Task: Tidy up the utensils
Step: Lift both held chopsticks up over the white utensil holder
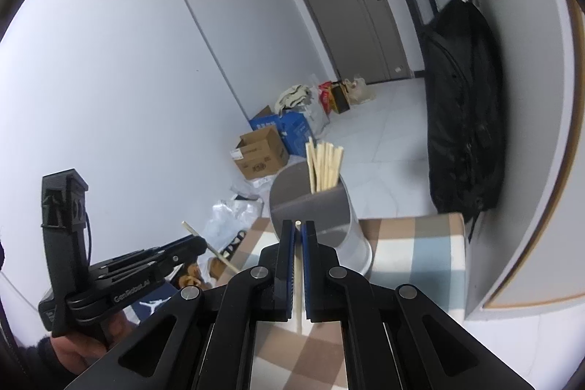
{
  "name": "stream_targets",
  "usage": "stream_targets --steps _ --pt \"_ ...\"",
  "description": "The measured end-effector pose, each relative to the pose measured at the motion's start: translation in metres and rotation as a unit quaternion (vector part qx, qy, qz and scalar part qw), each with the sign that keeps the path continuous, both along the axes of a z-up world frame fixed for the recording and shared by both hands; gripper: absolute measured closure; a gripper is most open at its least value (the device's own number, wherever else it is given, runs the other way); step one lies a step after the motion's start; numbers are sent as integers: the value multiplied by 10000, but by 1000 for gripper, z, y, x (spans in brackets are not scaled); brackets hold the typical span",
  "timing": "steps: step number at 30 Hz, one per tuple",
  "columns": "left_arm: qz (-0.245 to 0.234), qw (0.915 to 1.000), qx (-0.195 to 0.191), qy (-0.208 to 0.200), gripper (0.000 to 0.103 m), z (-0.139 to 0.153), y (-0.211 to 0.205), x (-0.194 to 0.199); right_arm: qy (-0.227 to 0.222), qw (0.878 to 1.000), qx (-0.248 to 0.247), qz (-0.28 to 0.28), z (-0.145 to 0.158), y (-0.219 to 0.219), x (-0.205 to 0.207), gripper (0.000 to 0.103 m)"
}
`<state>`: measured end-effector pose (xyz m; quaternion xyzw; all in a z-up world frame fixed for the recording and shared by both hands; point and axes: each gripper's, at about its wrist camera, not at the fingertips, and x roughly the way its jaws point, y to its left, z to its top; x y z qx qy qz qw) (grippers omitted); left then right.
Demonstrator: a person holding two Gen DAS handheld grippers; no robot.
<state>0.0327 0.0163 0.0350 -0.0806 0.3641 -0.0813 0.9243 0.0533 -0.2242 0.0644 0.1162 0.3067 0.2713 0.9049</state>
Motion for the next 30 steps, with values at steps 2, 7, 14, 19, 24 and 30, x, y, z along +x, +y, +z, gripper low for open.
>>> stream_targets --steps 2,7,14,19,24,30 --pt "16 9999 -15 110 102 4 1 3 -59 10000 -10 27 5 3 3 100" --pt "11 10000 -41 69 102 20 5 5 -281 9996 -47 82 29 9 14 100" --pt "-46 9997 -57 -230 102 57 8 7 -472 9988 22 82 57 13 33 100" --pt "-146 9988 -11 -470 102 81 5 15 -615 9981 -4 88 75 22 49 100" --pt "-187 9980 35 -602 102 94 3 29 -718 9974 -55 81 88 32 64 100" --pt "-239 9976 95 -642 102 101 0 56 -842 9964 -91 45 98 42 83 100"
